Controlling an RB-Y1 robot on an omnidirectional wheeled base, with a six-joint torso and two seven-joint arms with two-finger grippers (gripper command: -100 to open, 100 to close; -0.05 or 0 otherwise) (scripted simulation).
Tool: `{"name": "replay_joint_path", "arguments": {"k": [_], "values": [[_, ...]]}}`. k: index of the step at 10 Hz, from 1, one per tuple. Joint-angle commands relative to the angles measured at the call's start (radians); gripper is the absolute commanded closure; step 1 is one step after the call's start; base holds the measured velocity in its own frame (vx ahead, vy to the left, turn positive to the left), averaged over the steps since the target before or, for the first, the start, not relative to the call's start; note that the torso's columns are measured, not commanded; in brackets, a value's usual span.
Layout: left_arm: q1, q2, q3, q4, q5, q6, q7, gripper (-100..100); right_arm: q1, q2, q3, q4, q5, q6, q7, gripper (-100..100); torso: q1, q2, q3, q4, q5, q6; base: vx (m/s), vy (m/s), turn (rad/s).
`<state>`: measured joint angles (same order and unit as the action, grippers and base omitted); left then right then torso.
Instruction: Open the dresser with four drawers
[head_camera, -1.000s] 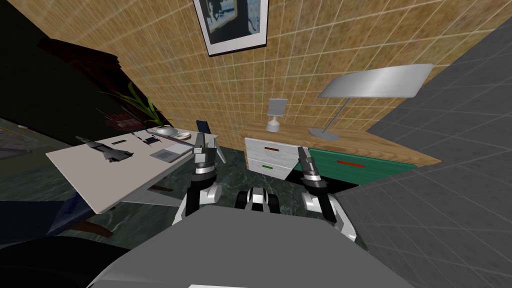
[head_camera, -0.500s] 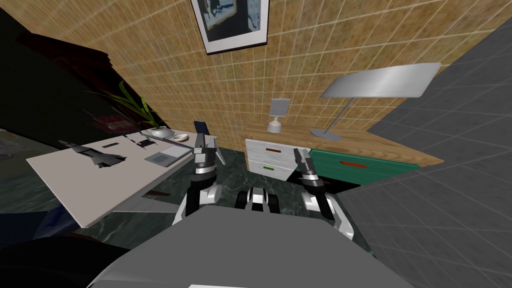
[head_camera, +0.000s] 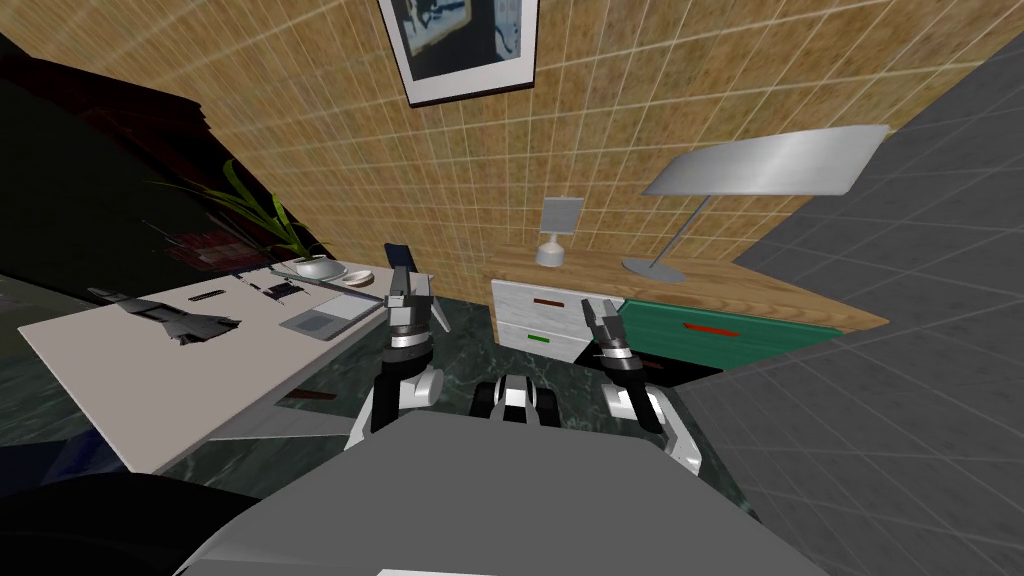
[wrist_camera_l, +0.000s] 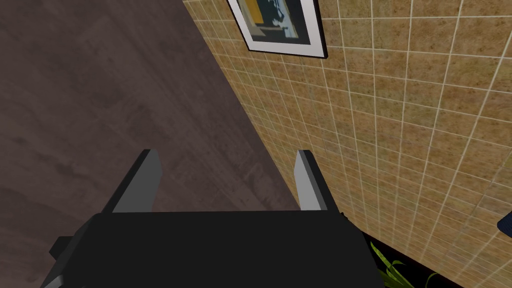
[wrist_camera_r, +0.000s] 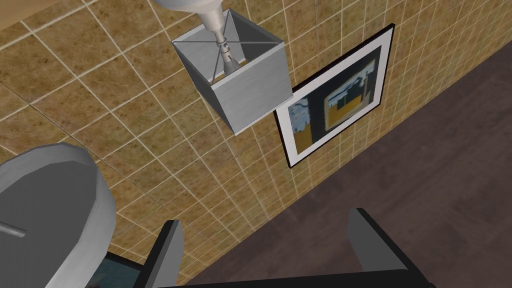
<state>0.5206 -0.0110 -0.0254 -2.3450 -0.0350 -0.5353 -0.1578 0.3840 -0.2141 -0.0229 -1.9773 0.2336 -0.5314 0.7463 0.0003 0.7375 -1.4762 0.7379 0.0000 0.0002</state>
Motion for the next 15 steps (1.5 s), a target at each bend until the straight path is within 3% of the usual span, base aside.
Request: {"name": "replay_joint_path", "arguments": {"k": [1, 2, 4, 5, 7, 8, 10, 11, 13, 14, 15], "values": [[0.0, 0.0, 0.0, 0.0, 0.0, 0.0, 0.0, 0, 0.0, -0.002, 0.001, 0.004, 0.01, 0.008, 0.06, -100, 0.0, 0.0, 0.0, 0.0, 0.0, 0.0, 0.029, 0.031, 0.006], [0.0, 0.0, 0.0, 0.0, 0.0, 0.0, 0.0, 0, -0.009, -0.006, 0.001, 0.031, 0.031, 0.017, 0.099, -100, -0.001, 0.001, 0.001, 0.0, 0.0, 0.0, 0.05, 0.058, -0.075], [0.0, 0.0, 0.0, 0.0, 0.0, 0.0, 0.0, 0, -0.009, -0.006, 0.001, 0.031, 0.031, 0.017, 0.136, -100, 0.0, 0.0, 0.0, 0.0, 0.0, 0.0, 0.035, 0.047, -0.02], [0.0, 0.0, 0.0, 0.0, 0.0, 0.0, 0.0, 0, -0.02, -0.009, 0.001, 0.058, 0.052, 0.026, 0.174, -100, -0.001, 0.002, 0.001, 0.0, 0.0, 0.0, 0.045, 0.056, -0.068], [0.0, 0.0, 0.0, 0.0, 0.0, 0.0, 0.0, 0, -0.02, -0.009, 0.001, 0.058, 0.052, 0.026, 0.212, -100, 0.0, 0.0, 0.0, 0.0, 0.0, 0.0, 0.036, 0.039, -0.026], [0.0, 0.0, 0.0, 0.0, 0.0, 0.0, 0.0, 0, -0.03, -0.012, 0.002, 0.086, 0.073, 0.035, 0.249, -100, -0.002, 0.001, 0.0, 0.0, 0.0, 0.0, 0.041, 0.055, -0.072], [0.0, 0.0, 0.0, 0.0, 0.0, 0.0, 0.0, 0, -0.03, -0.012, 0.002, 0.086, 0.073, 0.035, 0.288, -100, 0.0, 0.0, 0.0, 0.0, 0.0, 0.0, 0.038, 0.042, -0.025], [0.0, 0.0, 0.0, 0.0, 0.0, 0.0, 0.0, 0, -0.041, -0.014, 0.003, 0.114, 0.093, 0.045, 0.326, -100, -0.001, 0.001, 0.0, 0.0, 0.0, 0.0, 0.046, 0.041, -0.088], [0.0, 0.0, 0.0, 0.0, 0.0, 0.0, 0.0, 0, -0.041, -0.014, 0.003, 0.114, 0.093, 0.045, 0.365, -100, 0.0, 0.0, 0.0, 0.0, 0.0, 0.0, 0.032, 0.044, -0.021], [0.0, 0.0, 0.0, 0.0, 0.0, 0.0, 0.0, 0, -0.052, -0.016, 0.004, 0.143, 0.113, 0.055, 0.403, -100, -0.001, 0.001, 0.001, 0.0, 0.0, 0.0, 0.039, 0.048, -0.087], [0.0, 0.0, 0.0, 0.0, 0.0, 0.0, 0.0, 0, -0.052, -0.016, 0.004, 0.143, 0.113, 0.055, 0.429, -100, 0.0, 0.0, 0.0, 0.0, 0.0, 0.0, 0.044, 0.046, -0.048]]}}
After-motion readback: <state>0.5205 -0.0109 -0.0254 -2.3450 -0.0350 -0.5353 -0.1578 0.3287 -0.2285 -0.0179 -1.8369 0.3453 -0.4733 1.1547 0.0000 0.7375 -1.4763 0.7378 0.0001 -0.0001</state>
